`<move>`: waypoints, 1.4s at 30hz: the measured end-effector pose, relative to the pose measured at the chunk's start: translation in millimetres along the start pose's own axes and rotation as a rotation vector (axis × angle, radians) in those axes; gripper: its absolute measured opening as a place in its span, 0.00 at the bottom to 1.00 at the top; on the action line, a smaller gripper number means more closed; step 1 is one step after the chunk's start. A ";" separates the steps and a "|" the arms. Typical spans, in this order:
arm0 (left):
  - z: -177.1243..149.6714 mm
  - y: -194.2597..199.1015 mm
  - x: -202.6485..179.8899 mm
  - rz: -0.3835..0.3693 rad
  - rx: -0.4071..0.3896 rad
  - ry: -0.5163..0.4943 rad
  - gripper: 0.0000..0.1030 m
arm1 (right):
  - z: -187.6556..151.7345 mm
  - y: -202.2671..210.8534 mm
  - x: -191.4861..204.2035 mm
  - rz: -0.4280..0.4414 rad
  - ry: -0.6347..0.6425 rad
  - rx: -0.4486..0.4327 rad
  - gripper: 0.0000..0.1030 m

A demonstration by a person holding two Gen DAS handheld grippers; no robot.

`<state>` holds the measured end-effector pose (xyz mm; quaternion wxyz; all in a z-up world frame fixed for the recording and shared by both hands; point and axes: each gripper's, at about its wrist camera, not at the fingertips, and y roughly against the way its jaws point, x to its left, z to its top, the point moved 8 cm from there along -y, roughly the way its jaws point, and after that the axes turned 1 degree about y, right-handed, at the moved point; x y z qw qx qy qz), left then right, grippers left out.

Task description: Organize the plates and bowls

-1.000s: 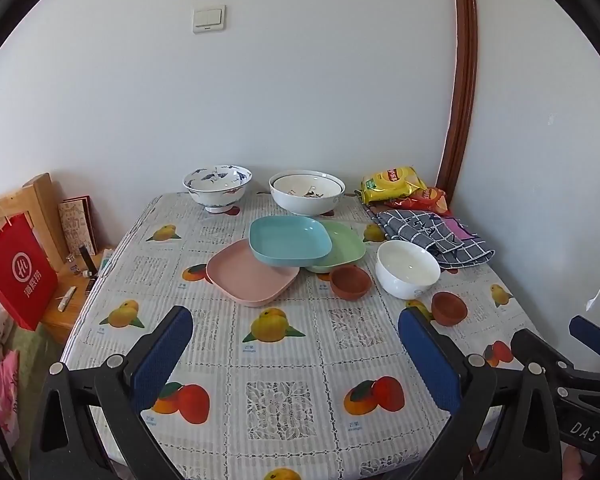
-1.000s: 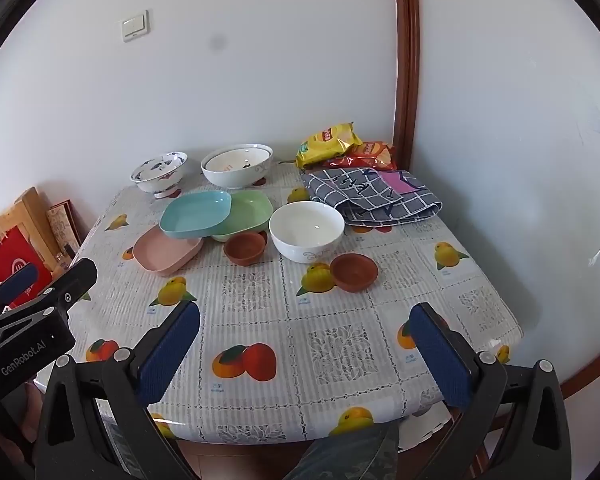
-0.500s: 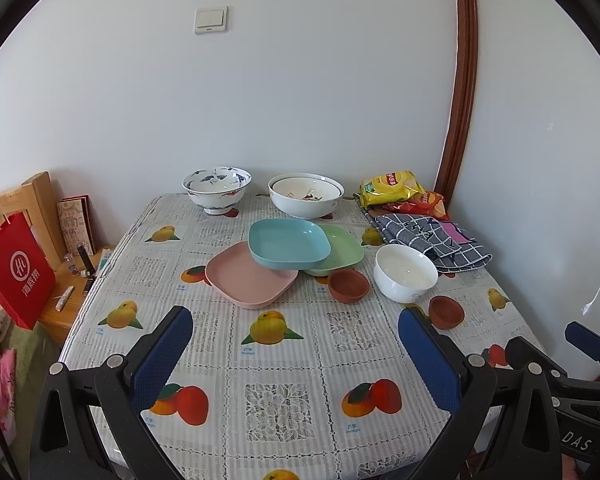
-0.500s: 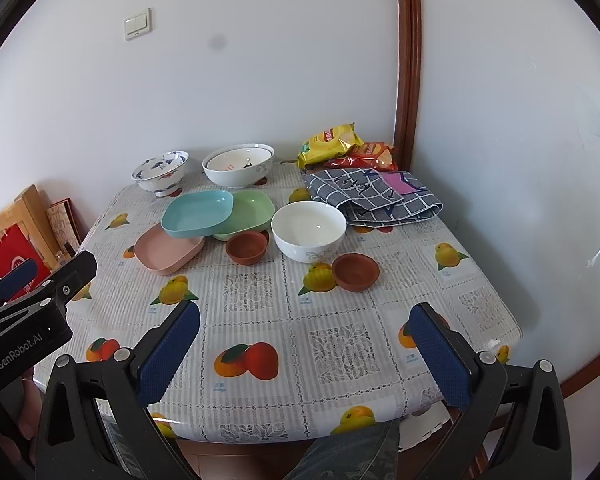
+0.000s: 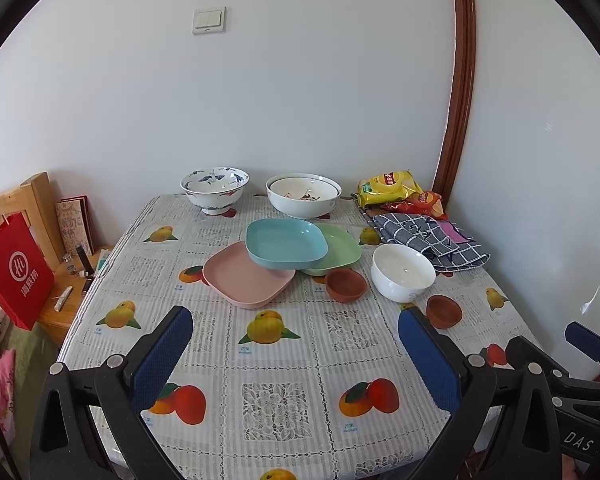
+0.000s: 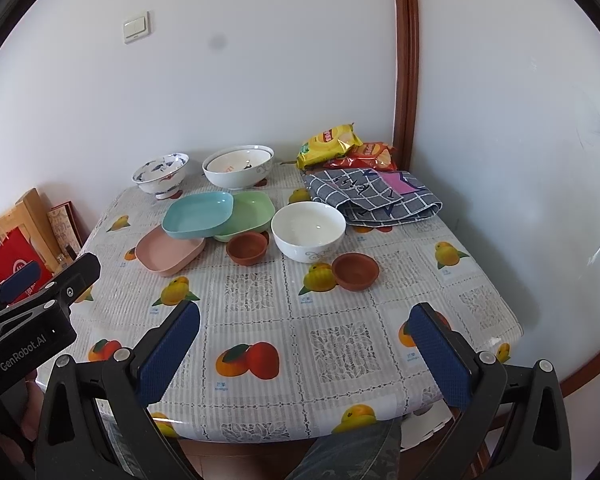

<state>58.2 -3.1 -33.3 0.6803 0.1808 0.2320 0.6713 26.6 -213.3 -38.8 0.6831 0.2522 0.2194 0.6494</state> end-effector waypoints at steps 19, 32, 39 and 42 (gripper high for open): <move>-1.0 -1.1 -2.2 -0.003 -0.002 0.003 1.00 | -1.5 2.1 -3.5 0.000 -0.010 -0.009 1.00; -6.9 -4.9 4.2 -0.005 0.003 0.014 1.00 | 1.7 -0.7 1.5 0.002 -0.001 -0.005 1.00; -1.5 -18.5 6.9 -0.012 0.024 0.027 1.00 | 7.2 -7.8 1.7 -0.016 0.010 0.002 1.00; 1.0 -26.6 6.3 -0.008 0.041 0.022 1.00 | 12.5 -12.3 0.4 -0.014 0.005 -0.003 1.00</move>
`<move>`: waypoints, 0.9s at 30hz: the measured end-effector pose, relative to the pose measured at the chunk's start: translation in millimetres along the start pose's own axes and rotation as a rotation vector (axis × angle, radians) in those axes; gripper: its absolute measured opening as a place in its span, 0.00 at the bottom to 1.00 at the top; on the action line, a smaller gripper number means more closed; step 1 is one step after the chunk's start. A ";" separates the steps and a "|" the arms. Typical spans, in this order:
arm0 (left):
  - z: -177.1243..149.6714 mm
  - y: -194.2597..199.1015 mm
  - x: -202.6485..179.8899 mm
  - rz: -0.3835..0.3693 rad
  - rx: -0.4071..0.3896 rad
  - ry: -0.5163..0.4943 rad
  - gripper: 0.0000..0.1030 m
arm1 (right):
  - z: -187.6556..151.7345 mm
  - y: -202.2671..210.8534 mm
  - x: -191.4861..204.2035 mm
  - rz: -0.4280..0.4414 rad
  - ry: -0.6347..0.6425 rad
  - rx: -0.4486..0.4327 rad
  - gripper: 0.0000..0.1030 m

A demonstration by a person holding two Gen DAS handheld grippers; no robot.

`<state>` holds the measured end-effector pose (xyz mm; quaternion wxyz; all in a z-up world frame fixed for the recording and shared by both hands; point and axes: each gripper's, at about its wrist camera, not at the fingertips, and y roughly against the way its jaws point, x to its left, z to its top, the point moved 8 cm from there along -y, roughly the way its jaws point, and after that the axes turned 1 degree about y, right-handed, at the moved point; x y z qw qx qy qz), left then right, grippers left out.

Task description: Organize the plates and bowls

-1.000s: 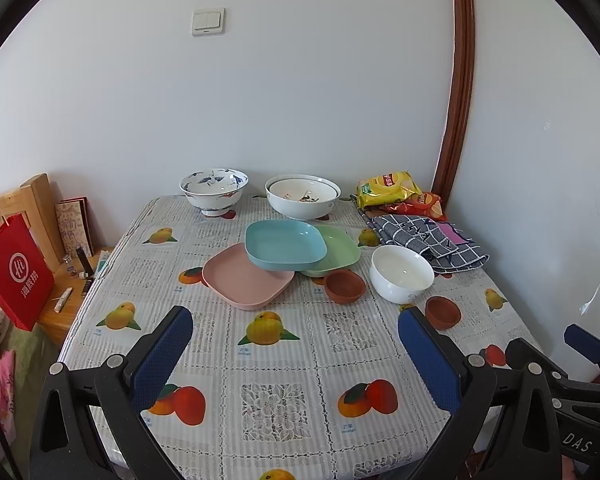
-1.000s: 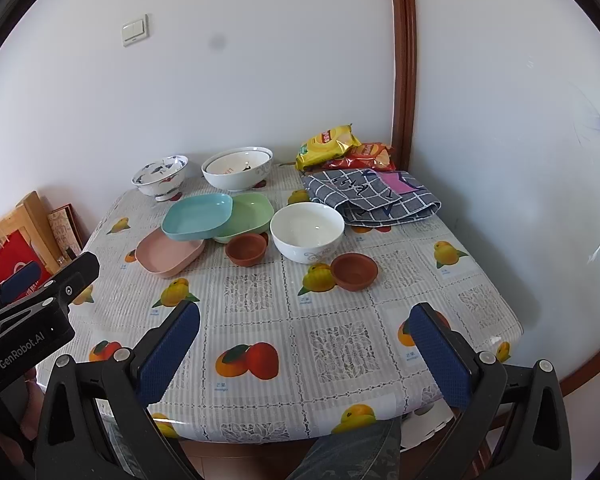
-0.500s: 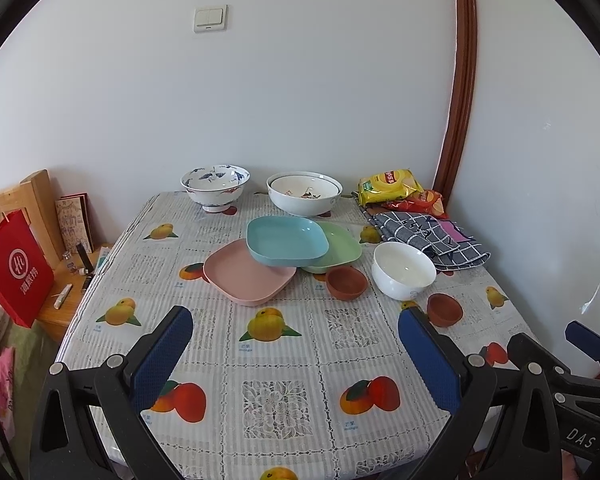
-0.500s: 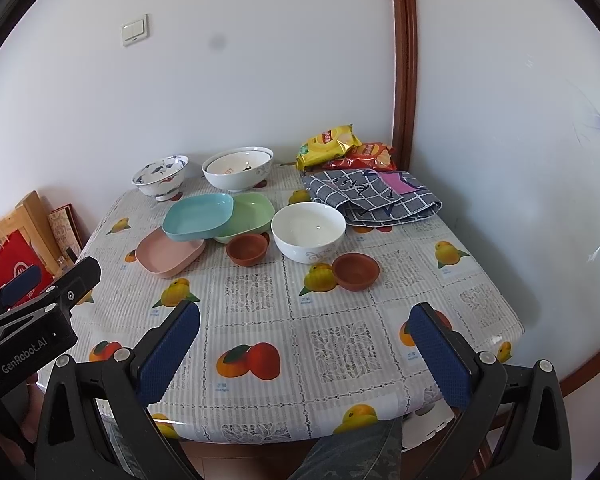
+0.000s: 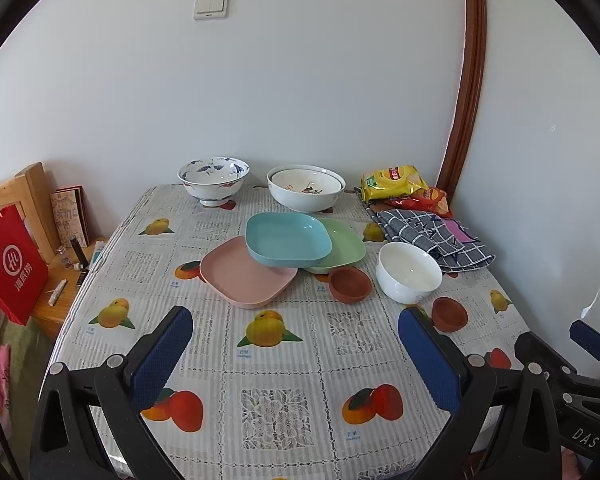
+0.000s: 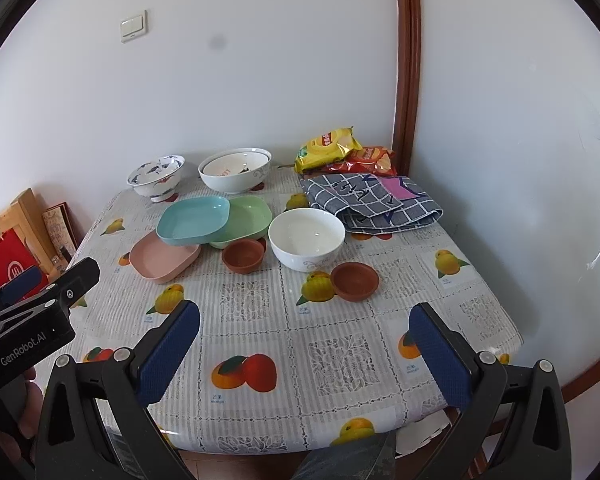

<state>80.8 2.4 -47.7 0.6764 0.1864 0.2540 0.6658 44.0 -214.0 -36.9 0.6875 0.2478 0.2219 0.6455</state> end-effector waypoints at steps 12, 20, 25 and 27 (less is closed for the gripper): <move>24.7 -35.4 6.6 0.006 0.054 0.018 1.00 | 24.7 -32.3 2.1 -0.010 0.010 0.002 1.00; 47.2 -71.8 23.1 0.021 0.084 0.036 1.00 | 48.4 -70.3 17.0 0.059 -0.018 0.056 1.00; 59.0 -100.9 31.9 0.043 0.098 0.034 1.00 | 66.5 -101.3 30.9 0.080 0.002 0.076 0.97; 62.5 -112.7 34.8 0.056 0.105 0.032 0.99 | 71.9 -113.9 36.2 0.092 0.007 0.086 0.94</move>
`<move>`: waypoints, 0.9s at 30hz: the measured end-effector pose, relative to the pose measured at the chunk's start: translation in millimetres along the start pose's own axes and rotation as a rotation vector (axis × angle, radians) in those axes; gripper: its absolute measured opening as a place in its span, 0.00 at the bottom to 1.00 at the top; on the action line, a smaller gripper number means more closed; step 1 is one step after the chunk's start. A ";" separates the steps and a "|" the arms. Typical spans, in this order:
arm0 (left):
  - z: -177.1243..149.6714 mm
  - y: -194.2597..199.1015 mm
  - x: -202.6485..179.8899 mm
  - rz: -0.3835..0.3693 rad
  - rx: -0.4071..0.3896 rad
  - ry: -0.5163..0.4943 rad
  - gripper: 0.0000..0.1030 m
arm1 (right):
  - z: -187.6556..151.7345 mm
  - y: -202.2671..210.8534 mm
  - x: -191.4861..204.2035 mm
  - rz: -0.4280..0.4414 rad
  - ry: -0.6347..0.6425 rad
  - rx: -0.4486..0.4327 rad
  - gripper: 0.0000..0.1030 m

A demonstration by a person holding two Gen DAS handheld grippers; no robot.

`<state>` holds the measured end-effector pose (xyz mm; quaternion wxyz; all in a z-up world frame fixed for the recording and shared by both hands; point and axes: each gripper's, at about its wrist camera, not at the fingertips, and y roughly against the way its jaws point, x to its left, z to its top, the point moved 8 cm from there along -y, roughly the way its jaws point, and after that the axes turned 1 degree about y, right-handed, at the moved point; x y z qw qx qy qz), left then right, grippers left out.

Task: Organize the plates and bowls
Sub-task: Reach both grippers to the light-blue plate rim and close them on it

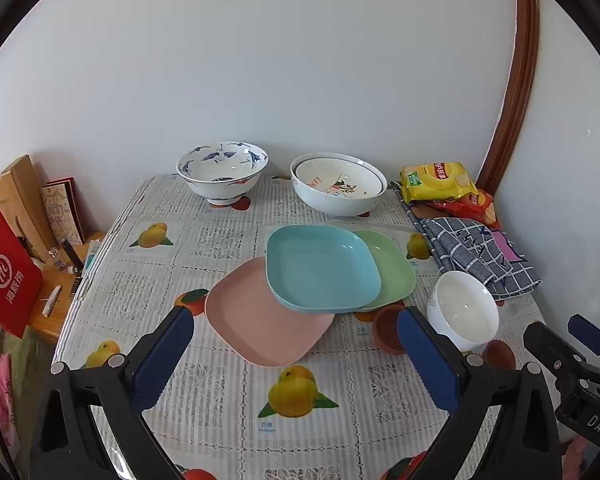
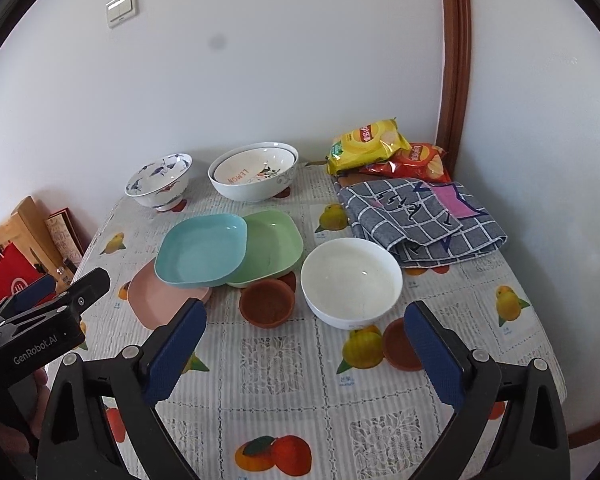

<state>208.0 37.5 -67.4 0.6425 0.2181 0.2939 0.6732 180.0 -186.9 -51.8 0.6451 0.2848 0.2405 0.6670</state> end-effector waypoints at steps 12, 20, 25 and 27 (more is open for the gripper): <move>20.6 -58.8 15.8 0.009 0.041 -0.001 0.91 | 24.6 -67.9 26.6 0.037 0.037 0.058 0.78; 21.3 -103.1 26.5 -0.023 0.096 0.023 0.76 | 33.0 -112.3 42.0 0.053 0.070 0.098 0.62; 22.8 -132.8 25.5 -0.049 0.130 0.028 0.66 | 32.4 -141.1 51.1 0.062 0.086 0.136 0.53; 23.8 -144.3 23.7 -0.048 0.139 0.014 0.64 | 30.3 -152.1 54.1 0.070 0.080 0.152 0.50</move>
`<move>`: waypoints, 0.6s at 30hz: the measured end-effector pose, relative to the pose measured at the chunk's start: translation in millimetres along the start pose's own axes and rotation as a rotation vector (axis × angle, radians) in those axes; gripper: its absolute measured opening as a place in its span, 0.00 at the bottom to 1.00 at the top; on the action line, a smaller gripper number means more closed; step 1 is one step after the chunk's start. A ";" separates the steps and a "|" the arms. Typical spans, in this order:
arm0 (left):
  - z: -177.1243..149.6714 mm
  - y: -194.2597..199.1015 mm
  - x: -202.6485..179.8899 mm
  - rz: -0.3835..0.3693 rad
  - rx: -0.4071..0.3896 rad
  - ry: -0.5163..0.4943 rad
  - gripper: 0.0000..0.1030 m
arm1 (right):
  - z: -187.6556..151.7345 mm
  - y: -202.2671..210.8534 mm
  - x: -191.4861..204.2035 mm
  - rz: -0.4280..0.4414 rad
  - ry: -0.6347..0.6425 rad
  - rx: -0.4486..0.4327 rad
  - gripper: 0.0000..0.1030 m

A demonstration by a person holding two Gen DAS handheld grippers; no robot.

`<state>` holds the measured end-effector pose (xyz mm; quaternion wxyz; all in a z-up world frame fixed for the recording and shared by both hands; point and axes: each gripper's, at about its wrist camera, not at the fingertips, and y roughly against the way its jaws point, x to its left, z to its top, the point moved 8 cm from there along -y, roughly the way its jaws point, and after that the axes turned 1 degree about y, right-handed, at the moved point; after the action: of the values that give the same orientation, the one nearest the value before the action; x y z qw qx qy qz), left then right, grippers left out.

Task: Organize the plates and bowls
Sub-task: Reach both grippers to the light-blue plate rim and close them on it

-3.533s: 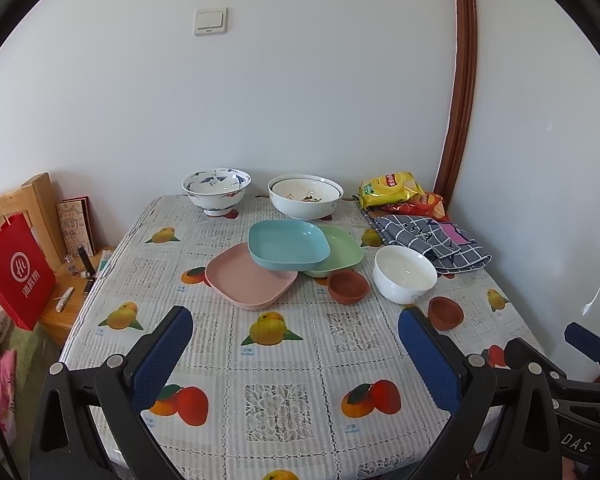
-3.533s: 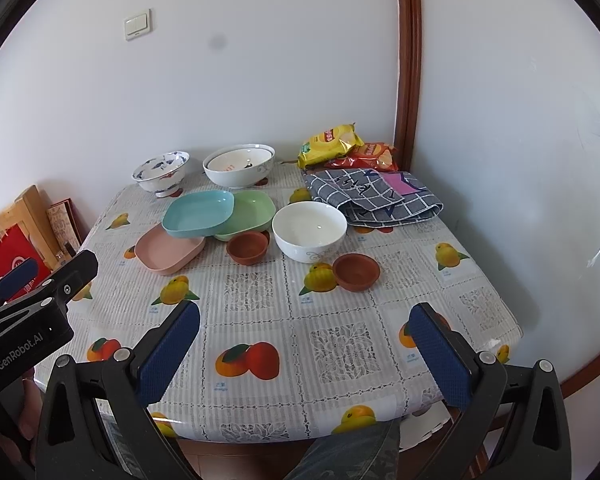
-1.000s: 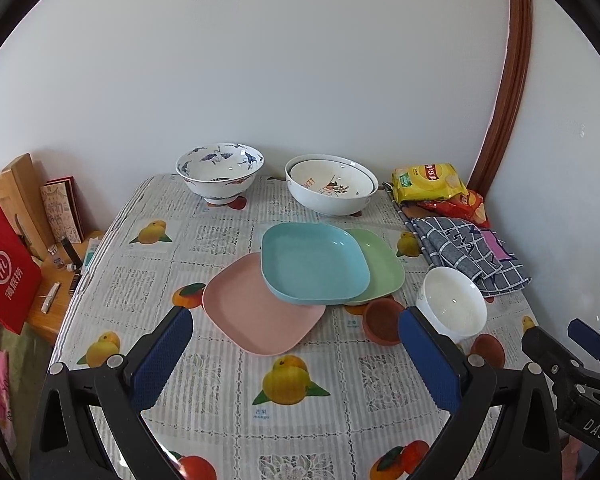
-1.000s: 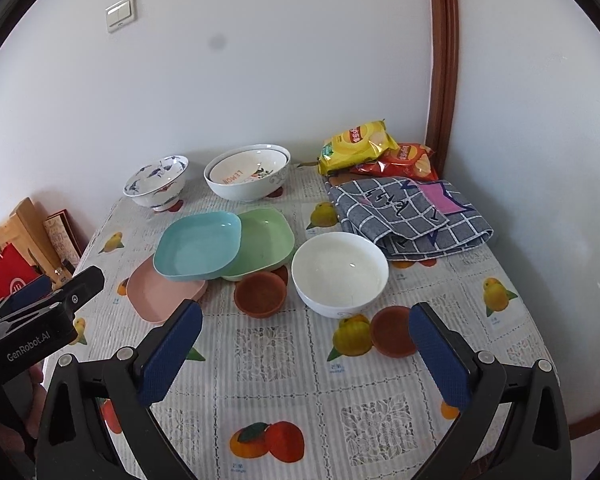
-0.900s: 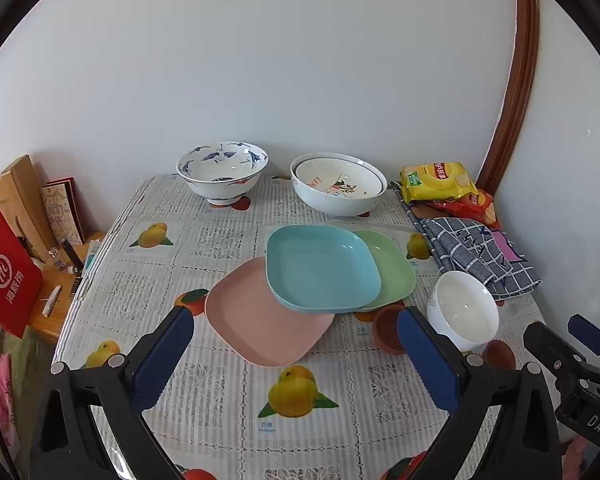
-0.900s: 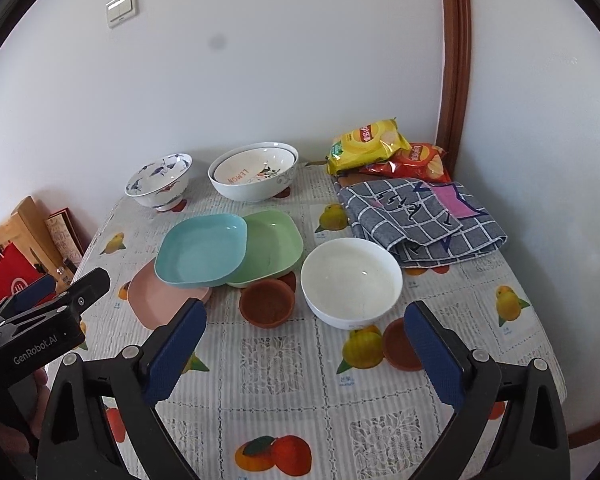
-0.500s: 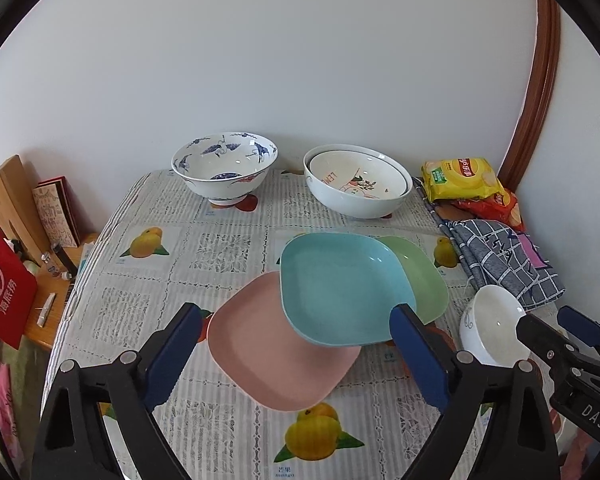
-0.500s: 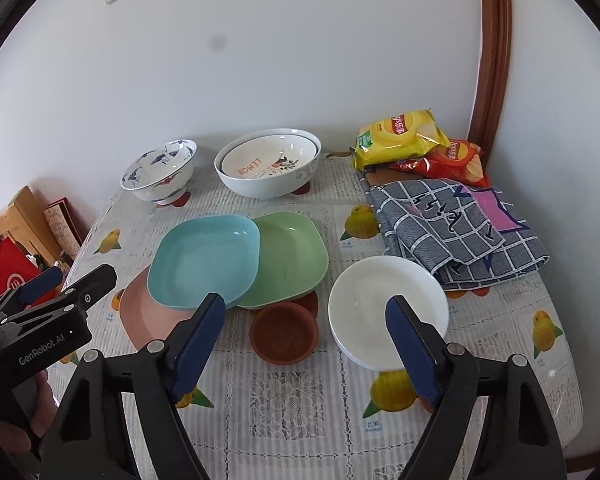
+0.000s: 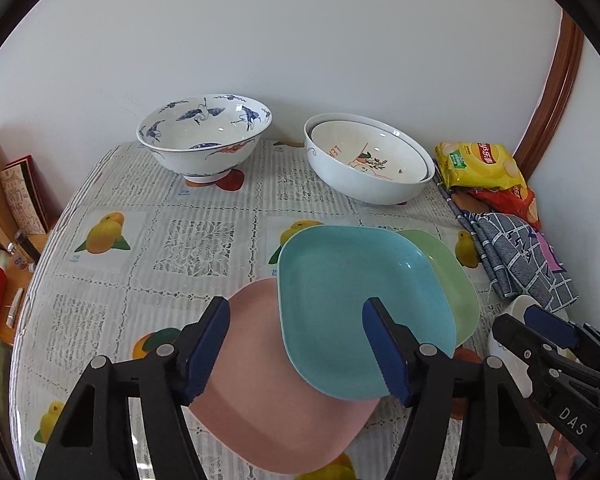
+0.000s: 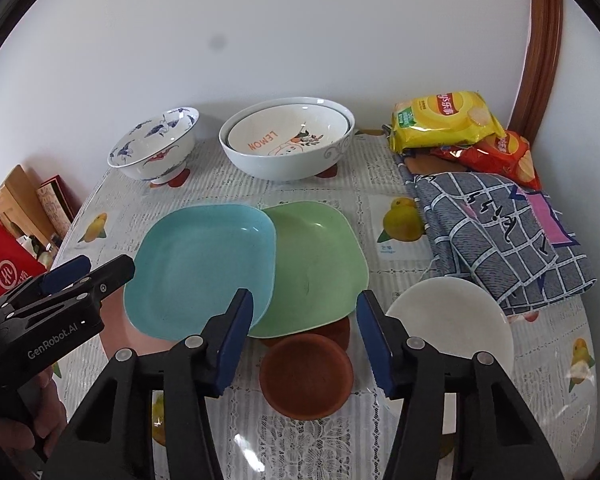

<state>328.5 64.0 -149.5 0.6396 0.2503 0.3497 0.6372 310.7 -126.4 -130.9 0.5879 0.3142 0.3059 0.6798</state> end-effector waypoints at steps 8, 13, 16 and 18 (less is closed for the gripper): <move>7.4 -37.7 0.8 -0.002 0.040 -0.009 0.55 | -7.1 -33.9 3.7 0.040 -0.032 0.048 0.43; 15.3 -54.8 1.2 0.007 0.046 -0.006 0.55 | -8.2 -44.8 8.8 0.063 -0.034 0.069 0.42; 17.1 -64.5 0.7 0.008 0.063 -0.008 0.50 | -7.7 -50.7 11.9 0.060 -0.024 0.080 0.42; 16.5 -69.2 0.6 0.001 0.074 -0.008 0.49 | -8.0 -54.9 13.6 0.060 -0.018 0.087 0.42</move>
<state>385.4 62.4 -192.2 0.6308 0.2763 0.3703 0.6234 336.2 -106.7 -178.0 0.5558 0.3546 0.3205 0.6802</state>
